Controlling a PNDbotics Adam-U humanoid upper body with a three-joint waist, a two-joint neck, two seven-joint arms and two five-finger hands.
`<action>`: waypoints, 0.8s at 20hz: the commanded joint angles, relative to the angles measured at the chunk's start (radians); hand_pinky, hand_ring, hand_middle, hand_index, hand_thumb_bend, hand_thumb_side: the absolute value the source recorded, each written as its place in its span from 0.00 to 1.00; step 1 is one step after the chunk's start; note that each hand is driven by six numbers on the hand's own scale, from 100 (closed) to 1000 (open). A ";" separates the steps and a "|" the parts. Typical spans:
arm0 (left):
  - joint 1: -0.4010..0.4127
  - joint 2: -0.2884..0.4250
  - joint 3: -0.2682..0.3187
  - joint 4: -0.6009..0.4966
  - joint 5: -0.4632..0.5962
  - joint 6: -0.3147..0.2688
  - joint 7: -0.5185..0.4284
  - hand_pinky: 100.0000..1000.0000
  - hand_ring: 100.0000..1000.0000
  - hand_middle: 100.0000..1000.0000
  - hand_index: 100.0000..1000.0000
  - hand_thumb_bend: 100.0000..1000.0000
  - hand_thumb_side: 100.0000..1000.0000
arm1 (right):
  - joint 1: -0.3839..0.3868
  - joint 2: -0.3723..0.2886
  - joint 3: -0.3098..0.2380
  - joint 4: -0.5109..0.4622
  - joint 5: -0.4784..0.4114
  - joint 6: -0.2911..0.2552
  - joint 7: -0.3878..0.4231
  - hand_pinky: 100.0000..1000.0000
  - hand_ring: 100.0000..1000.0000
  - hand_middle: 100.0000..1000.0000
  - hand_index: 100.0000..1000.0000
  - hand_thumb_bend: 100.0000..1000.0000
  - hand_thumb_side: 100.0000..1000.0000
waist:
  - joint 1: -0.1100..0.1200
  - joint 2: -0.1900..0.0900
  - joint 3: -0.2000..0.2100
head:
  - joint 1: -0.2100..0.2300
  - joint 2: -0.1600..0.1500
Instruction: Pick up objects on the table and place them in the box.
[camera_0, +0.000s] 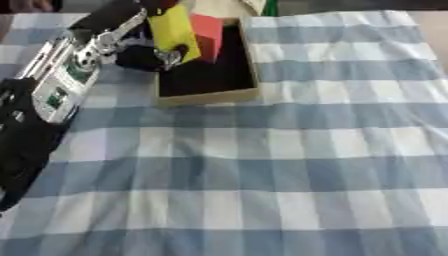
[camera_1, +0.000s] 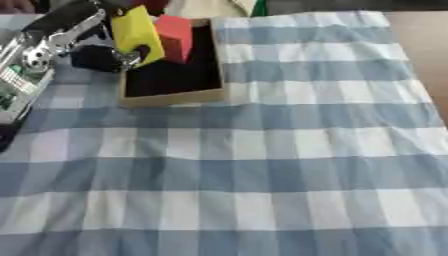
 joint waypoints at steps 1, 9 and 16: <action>-0.026 -0.004 0.017 0.021 -0.019 -0.002 0.019 0.57 0.57 0.53 0.76 0.00 0.59 | -0.018 -0.008 -0.008 -0.015 -0.005 -0.002 0.000 0.79 0.82 0.57 0.78 0.13 0.74 | 0.004 -0.018 -0.008 | 0.006 -0.017; -0.014 -0.016 0.012 0.078 -0.105 0.006 -0.005 0.63 0.64 0.59 0.81 0.22 0.65 | -0.015 -0.003 -0.012 -0.015 -0.007 0.000 -0.002 0.79 0.81 0.56 0.78 0.13 0.74 | 0.004 -0.014 -0.008 | 0.001 -0.007; -0.005 -0.017 0.007 0.076 -0.154 0.009 -0.058 0.68 0.69 0.64 0.84 0.43 0.69 | -0.007 -0.001 -0.014 -0.015 -0.009 0.003 -0.005 0.79 0.81 0.56 0.78 0.13 0.74 | -0.001 -0.020 0.000 | 0.003 0.003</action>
